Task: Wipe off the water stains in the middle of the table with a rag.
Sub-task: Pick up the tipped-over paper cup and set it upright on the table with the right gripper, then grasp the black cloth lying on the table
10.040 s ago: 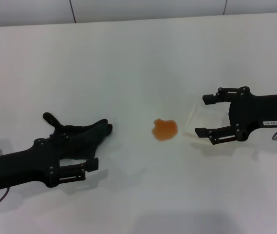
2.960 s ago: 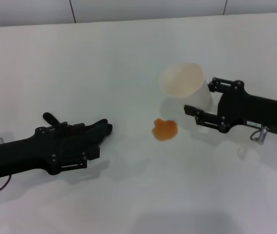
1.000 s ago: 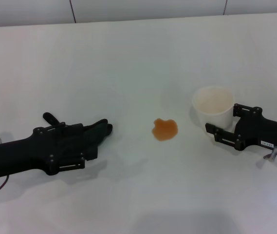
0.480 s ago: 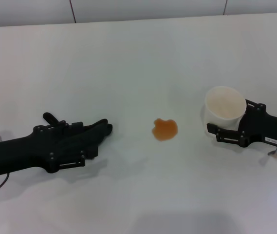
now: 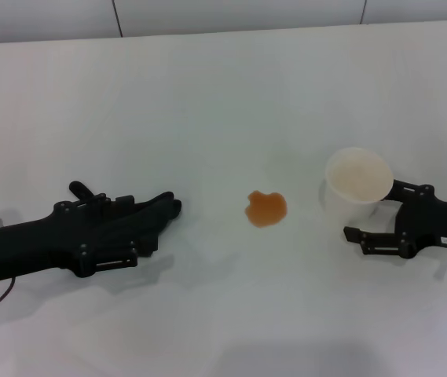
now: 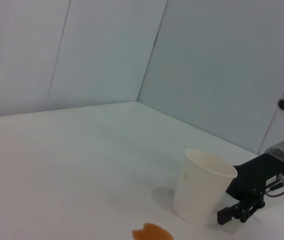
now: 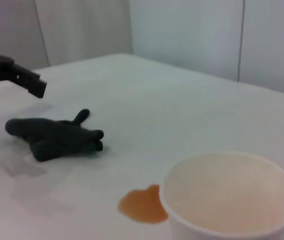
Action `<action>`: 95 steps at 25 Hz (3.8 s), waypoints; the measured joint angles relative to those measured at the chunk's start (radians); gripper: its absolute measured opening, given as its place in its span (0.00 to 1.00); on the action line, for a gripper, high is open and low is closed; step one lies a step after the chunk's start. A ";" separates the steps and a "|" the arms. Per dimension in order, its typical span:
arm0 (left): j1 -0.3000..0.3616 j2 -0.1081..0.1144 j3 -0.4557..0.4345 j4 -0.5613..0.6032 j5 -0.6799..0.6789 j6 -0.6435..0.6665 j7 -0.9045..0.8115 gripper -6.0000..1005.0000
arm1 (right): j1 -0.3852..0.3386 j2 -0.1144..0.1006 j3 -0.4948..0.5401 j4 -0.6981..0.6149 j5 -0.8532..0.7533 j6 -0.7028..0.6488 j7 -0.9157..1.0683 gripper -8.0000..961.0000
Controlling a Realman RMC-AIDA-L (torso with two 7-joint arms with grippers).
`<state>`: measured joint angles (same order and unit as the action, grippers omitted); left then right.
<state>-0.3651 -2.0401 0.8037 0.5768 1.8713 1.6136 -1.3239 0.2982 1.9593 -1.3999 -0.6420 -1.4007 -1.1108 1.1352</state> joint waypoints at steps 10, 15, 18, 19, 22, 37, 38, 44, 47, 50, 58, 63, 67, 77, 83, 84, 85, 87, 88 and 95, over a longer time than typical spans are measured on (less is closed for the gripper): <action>0.000 0.000 0.000 0.000 0.004 0.000 0.000 0.85 | -0.059 -0.002 0.129 -0.120 -0.135 -0.095 0.095 0.89; -0.001 0.000 0.000 0.000 0.004 0.000 0.000 0.85 | -0.039 -0.006 0.260 -0.180 -0.315 -0.247 0.209 0.88; -0.001 0.000 0.000 0.000 0.004 0.000 0.000 0.85 | -0.031 -0.007 0.340 -0.232 -0.386 -0.340 0.238 0.89; -0.001 0.000 0.000 0.000 0.004 0.000 0.000 0.85 | -0.027 -0.008 0.369 -0.250 -0.397 -0.371 0.241 0.89; -0.002 -0.001 0.000 0.000 0.004 0.000 0.000 0.85 | -0.022 -0.007 0.427 -0.310 -0.408 -0.426 0.244 0.88; -0.030 0.009 0.001 0.041 0.000 0.054 -0.182 0.85 | 0.065 0.049 0.340 -0.473 -0.499 -0.412 0.235 0.88; -0.030 0.016 0.001 0.072 0.000 0.072 -0.244 0.85 | 0.068 0.050 0.333 -0.473 -0.498 -0.406 0.235 0.88; -0.063 0.038 0.006 0.306 0.075 0.093 -0.579 0.85 | 0.076 0.051 0.325 -0.475 -0.489 -0.397 0.232 0.88; -0.119 0.054 0.005 0.392 0.121 0.093 -0.736 0.85 | 0.076 0.051 0.325 -0.475 -0.475 -0.397 0.232 0.88; -0.197 0.078 0.008 0.424 0.175 0.094 -0.901 0.85 | 0.076 0.051 0.324 -0.475 -0.465 -0.397 0.232 0.88; -0.423 0.066 0.097 0.433 0.582 0.058 -1.067 0.85 | 0.079 0.052 0.304 -0.475 -0.445 -0.395 0.225 0.88; -0.502 -0.002 0.274 0.461 0.828 0.004 -1.092 0.85 | 0.074 0.052 0.297 -0.475 -0.426 -0.393 0.216 0.88; -0.488 -0.043 0.476 0.551 0.941 -0.039 -1.129 0.85 | 0.071 0.052 0.298 -0.475 -0.423 -0.393 0.216 0.88; -0.431 -0.045 0.591 0.592 0.827 -0.091 -1.168 0.85 | 0.065 0.052 0.300 -0.474 -0.407 -0.393 0.217 0.88; -0.390 -0.044 0.602 0.588 0.794 -0.092 -1.165 0.85 | 0.068 0.052 0.301 -0.474 -0.407 -0.393 0.217 0.88; -0.385 -0.043 0.606 0.587 0.793 -0.092 -1.164 0.85 | 0.070 0.052 0.301 -0.474 -0.407 -0.392 0.218 0.88; -0.380 -0.043 0.611 0.587 0.793 -0.092 -1.164 0.85 | 0.071 0.052 0.301 -0.474 -0.407 -0.393 0.218 0.88; -0.375 -0.043 0.620 0.587 0.793 -0.091 -1.164 0.85 | 0.074 0.052 0.302 -0.475 -0.407 -0.392 0.218 0.88; -0.374 -0.043 0.624 0.586 0.793 -0.090 -1.164 0.85 | 0.075 0.052 0.302 -0.475 -0.407 -0.392 0.218 0.88; -0.375 -0.043 0.645 0.565 0.800 -0.089 -1.162 0.84 | 0.077 0.052 0.305 -0.476 -0.407 -0.391 0.218 0.88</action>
<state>-0.7401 -2.0829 1.4489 1.1416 2.6709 1.5250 -2.4856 0.3750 2.0110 -1.0953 -1.1178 -1.8079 -1.5017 1.3531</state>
